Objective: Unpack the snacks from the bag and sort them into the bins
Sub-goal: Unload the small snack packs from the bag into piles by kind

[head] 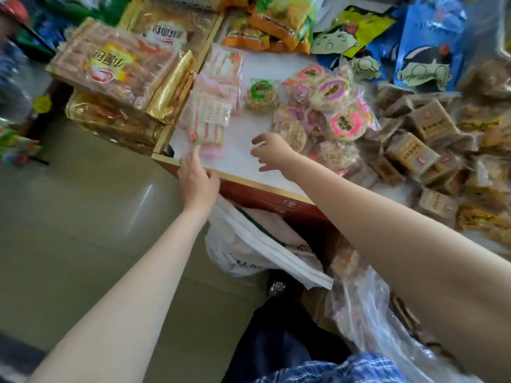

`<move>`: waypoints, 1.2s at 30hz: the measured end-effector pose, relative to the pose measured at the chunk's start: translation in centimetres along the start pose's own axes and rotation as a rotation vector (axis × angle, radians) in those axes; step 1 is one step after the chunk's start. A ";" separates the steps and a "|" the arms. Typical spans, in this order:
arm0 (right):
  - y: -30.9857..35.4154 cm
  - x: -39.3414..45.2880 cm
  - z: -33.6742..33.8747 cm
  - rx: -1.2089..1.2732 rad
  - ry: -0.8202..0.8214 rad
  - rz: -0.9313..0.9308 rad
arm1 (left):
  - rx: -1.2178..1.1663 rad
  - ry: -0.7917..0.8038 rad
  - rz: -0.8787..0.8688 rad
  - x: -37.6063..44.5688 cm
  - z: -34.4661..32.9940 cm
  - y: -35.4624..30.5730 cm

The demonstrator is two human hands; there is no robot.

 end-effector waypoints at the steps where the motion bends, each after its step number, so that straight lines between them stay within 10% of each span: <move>1: -0.2 0.3 0.7 -0.123 -0.074 0.047 | 0.038 0.035 -0.025 0.0 -0.7 0.0; 10: -3.4 2.2 2.6 -0.981 -0.262 0.161 | 0.488 0.496 -0.104 1.9 -7.5 0.7; 24: -3.1 0.3 4.7 -0.877 -0.293 0.337 | 0.397 0.336 -0.253 2.5 -6.6 -3.2; 36: -23.2 -18.1 17.3 -0.625 -0.626 0.271 | 0.273 0.659 -0.797 -16.6 -17.4 -16.5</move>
Point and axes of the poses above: each hand's wrist, its own x-axis towards the middle knuckle, its own z-axis out of the back of the hand, y = z × x, the point moved 8 cm from there along x, towards the middle knuckle, and after that the axes turned 8 degrees about -z, right-handed, at the moved point
